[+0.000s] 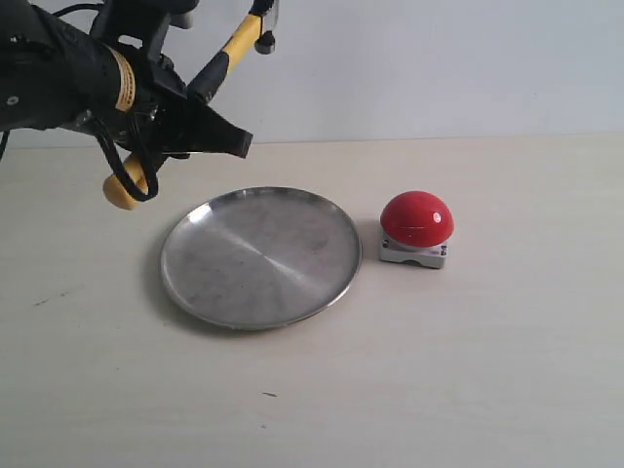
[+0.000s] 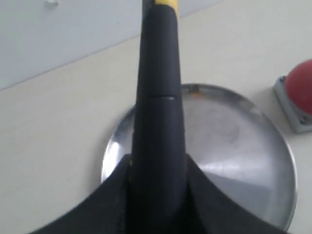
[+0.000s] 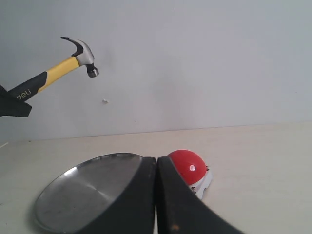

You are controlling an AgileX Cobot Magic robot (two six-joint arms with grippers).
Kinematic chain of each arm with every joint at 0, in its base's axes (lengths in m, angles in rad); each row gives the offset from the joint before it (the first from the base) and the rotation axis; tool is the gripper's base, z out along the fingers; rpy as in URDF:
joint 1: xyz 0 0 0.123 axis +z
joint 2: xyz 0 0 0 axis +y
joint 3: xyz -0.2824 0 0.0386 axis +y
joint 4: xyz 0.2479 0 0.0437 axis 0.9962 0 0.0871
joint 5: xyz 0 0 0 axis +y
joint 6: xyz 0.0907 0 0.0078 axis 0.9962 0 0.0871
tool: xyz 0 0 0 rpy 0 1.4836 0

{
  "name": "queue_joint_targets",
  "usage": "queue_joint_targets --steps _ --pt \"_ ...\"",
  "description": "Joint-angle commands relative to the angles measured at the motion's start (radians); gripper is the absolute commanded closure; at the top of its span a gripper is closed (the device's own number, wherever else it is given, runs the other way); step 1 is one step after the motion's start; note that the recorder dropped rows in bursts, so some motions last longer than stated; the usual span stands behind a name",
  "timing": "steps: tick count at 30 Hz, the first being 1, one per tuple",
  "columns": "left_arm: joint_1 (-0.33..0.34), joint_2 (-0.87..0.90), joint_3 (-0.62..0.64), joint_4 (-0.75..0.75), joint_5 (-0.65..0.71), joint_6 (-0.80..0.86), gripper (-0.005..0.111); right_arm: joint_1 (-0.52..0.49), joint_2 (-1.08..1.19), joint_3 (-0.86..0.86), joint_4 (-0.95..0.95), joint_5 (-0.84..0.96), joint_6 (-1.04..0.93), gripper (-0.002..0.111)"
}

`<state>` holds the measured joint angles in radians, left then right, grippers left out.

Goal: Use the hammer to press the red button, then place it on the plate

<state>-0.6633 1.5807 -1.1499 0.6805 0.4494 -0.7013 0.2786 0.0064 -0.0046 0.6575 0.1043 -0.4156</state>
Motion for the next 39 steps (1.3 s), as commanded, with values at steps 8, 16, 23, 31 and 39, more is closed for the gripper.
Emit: queue_joint_targets --steps 8,16,23,31,39 --pt "-0.093 0.025 0.169 0.276 -0.502 -0.353 0.107 0.001 -0.006 0.005 -0.001 -0.003 0.000 0.108" --pt "-0.147 0.131 0.169 0.273 -0.487 -0.374 0.107 0.001 -0.006 0.005 -0.001 -0.003 0.000 0.108" --pt "-0.147 0.150 0.169 0.273 -0.493 -0.436 0.107 0.001 -0.006 0.005 -0.001 -0.003 0.000 0.108" --pt "-0.163 0.214 0.149 0.273 -0.493 -0.449 0.107 0.001 -0.006 0.005 -0.003 -0.003 0.000 0.108" --pt "-0.176 0.230 0.106 0.273 -0.492 -0.456 0.107 0.001 -0.006 0.005 -0.003 -0.003 0.000 0.108"
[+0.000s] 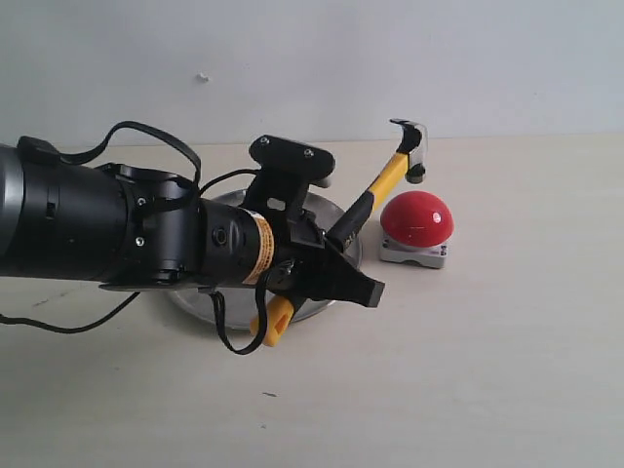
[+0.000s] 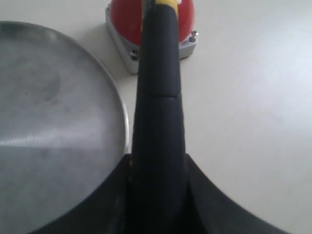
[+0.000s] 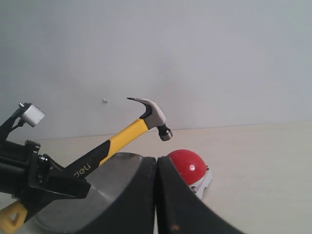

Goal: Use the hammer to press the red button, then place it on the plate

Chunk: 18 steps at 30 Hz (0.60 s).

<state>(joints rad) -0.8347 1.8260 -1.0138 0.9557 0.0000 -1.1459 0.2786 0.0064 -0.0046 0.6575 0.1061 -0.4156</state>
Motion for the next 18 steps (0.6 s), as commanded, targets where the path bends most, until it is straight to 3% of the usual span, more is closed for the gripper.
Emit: queue_joint_targets --steps 1,18 --pt "-0.005 -0.016 -0.030 -0.002 -0.042 -0.011 0.107 0.001 -0.006 0.005 -0.003 -0.004 0.000 0.108" --pt "-0.005 -0.002 -0.073 0.005 -0.039 -0.013 0.107 0.001 -0.006 0.005 -0.001 -0.004 0.000 0.108"
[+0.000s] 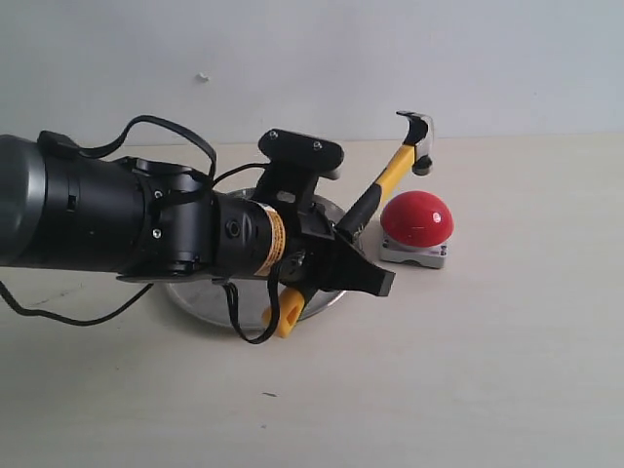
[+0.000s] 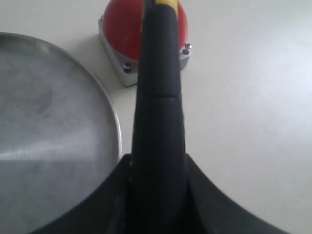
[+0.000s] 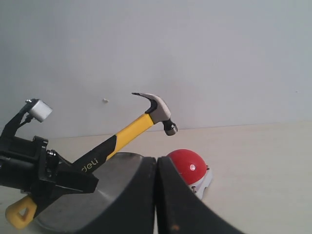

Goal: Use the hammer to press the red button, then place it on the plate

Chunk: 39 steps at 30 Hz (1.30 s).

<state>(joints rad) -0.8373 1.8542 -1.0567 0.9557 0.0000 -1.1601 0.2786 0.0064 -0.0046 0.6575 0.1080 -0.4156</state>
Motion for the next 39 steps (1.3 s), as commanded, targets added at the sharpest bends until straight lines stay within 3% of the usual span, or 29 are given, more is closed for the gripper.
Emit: queue_joint_targets --steps 1,13,17,23,27,31,39 --pt "-0.002 -0.049 -0.030 0.007 -0.039 0.001 0.107 0.001 -0.006 0.005 -0.003 -0.006 0.000 0.108" --pt "-0.002 -0.270 -0.077 0.056 -0.007 0.005 0.107 0.001 -0.006 0.005 -0.003 -0.006 0.000 0.108" --pt "-0.002 -0.164 -0.042 0.051 0.000 -0.004 0.107 0.001 -0.006 0.005 -0.003 -0.006 0.000 0.108" --pt "-0.002 0.078 -0.026 0.052 -0.119 -0.037 0.107 0.001 -0.006 0.005 -0.003 -0.006 0.000 0.108" --pt "0.000 0.142 -0.026 0.052 -0.078 -0.046 0.107 0.001 -0.006 0.005 -0.003 -0.006 0.000 0.108" --pt "-0.002 0.046 -0.026 0.052 -0.089 -0.050 0.107 0.001 -0.006 0.005 -0.003 -0.006 0.000 0.108" --pt "-0.031 -0.233 -0.021 0.052 -0.237 -0.084 0.107 0.001 -0.006 0.005 -0.001 -0.006 0.000 0.108"
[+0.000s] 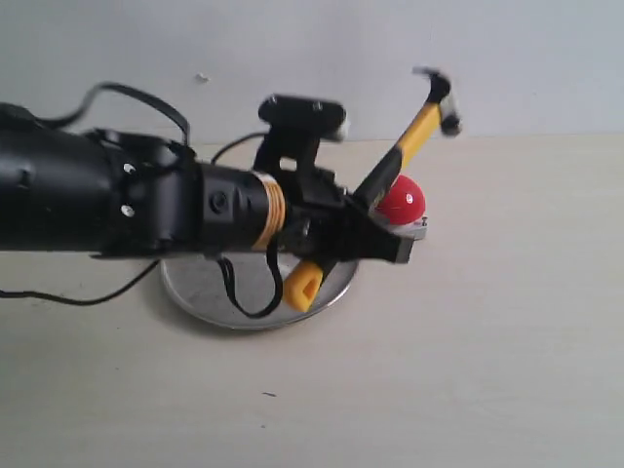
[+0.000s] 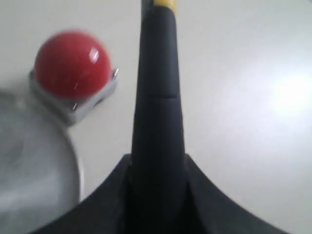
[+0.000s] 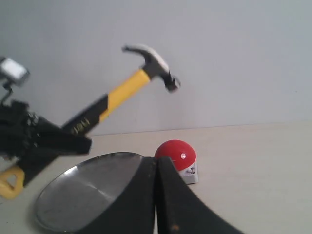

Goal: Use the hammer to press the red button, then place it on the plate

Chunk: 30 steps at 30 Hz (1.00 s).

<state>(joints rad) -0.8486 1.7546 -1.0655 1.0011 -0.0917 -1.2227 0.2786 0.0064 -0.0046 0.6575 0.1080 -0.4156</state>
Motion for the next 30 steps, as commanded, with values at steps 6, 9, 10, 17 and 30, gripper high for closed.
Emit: queue_joint_targets --steps 6,9,10,17,30 --pt "0.165 -0.178 0.119 -0.060 -0.585 -0.100 0.107 0.001 -0.006 0.005 -0.003 -0.006 0.000 0.108" --pt "0.293 -0.152 0.247 -0.156 -0.777 -0.082 0.107 0.001 -0.006 0.005 -0.003 -0.006 0.000 0.108" --pt "0.332 -0.139 0.284 -0.181 -0.819 -0.077 0.107 0.001 -0.006 0.005 -0.003 -0.006 0.000 0.108" --pt "0.406 -0.065 0.388 -0.321 -0.788 0.001 0.107 0.001 -0.006 0.005 -0.003 -0.006 0.000 0.108" --pt "0.394 0.173 0.247 -0.422 -0.686 0.012 0.107 0.001 -0.006 0.005 -0.002 -0.006 0.000 0.108"
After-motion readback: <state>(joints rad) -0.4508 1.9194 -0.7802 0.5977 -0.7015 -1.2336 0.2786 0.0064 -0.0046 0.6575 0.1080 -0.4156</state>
